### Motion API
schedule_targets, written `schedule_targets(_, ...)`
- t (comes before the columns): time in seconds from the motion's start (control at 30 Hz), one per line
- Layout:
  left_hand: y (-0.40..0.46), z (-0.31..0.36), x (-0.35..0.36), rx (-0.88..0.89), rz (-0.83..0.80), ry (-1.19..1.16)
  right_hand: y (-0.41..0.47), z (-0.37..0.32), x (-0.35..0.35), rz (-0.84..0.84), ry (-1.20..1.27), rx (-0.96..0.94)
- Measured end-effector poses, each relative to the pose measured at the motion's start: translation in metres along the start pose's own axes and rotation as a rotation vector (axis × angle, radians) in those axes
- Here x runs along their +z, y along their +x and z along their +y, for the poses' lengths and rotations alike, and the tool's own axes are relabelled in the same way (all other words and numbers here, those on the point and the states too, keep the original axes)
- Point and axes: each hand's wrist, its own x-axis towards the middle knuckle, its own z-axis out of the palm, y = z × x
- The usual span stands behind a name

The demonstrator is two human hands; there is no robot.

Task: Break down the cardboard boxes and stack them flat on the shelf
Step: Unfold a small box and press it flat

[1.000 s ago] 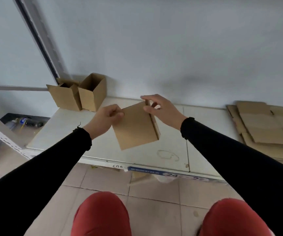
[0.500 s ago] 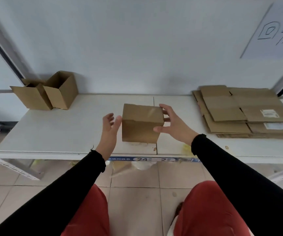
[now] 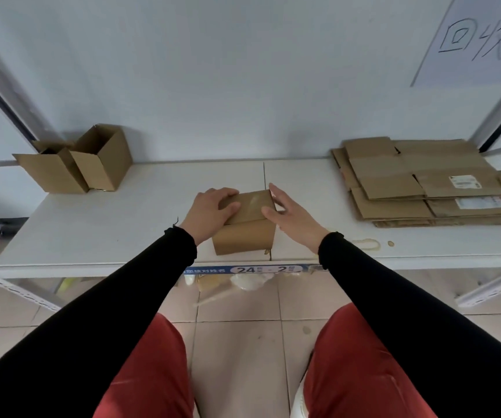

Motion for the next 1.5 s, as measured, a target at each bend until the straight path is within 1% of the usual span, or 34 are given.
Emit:
schedule_targets(0.1,0.005,-0.003,0.001,-0.020,-0.011,0.024,0.005,-0.006,0.011,0.312,-0.283,-0.137)
schedule_targets(0.17,0.005,-0.005,0.002,-0.015,-0.007,0.026,0.009,-0.016,0.020,0.408,-0.467,-0.173)
schedule_targets(0.27,0.000,-0.001,0.006,0.001,0.008,0.031,0.017,-0.027,0.032,0.428,-0.663,-0.112)
schedule_targets(0.37,-0.002,-0.001,0.012,0.043,0.059,0.055,0.025,-0.031,0.041,0.457,-0.750,-0.057)
schedule_targets(0.47,-0.001,-0.004,0.015,0.032,0.074,0.046,0.030,-0.032,0.042,0.459,-0.749,-0.050)
schedule_targets(0.6,0.004,-0.009,0.018,0.021,0.058,0.079,0.029,-0.035,0.040,0.429,-0.735,-0.085)
schedule_targets(0.67,0.005,-0.011,0.019,0.006,0.060,0.066,0.034,-0.033,0.038,0.381,-0.678,-0.073)
schedule_targets(0.73,0.004,-0.009,0.017,-0.009,0.058,0.058,0.038,-0.031,0.034,0.336,-0.536,-0.038)
schedule_targets(0.93,-0.002,0.000,0.007,-0.018,-0.035,0.196,0.027,-0.033,0.019,0.308,0.151,0.075)
schedule_targets(1.07,-0.002,0.003,0.005,0.005,-0.015,0.272,0.026,-0.020,0.010,0.338,0.675,0.202)
schedule_targets(1.13,-0.002,0.005,0.005,0.035,0.002,0.326,0.023,-0.011,0.008,0.338,0.825,0.239)
schedule_targets(1.2,-0.001,0.007,0.006,0.063,0.006,0.381,0.022,-0.004,0.007,0.330,0.876,0.235)
schedule_targets(1.27,-0.001,0.007,0.005,0.065,-0.006,0.425,0.023,-0.001,0.006,0.309,0.864,0.222)
schedule_targets(1.33,0.001,0.008,0.003,0.062,-0.023,0.479,0.023,0.000,0.001,0.277,0.831,0.205)
schedule_targets(1.43,0.009,0.022,0.004,0.144,-0.082,0.584,0.023,-0.004,-0.002,0.221,0.733,0.194)
schedule_targets(1.5,0.015,0.033,0.010,0.172,-0.147,0.563,0.023,-0.008,0.001,0.191,0.663,0.203)
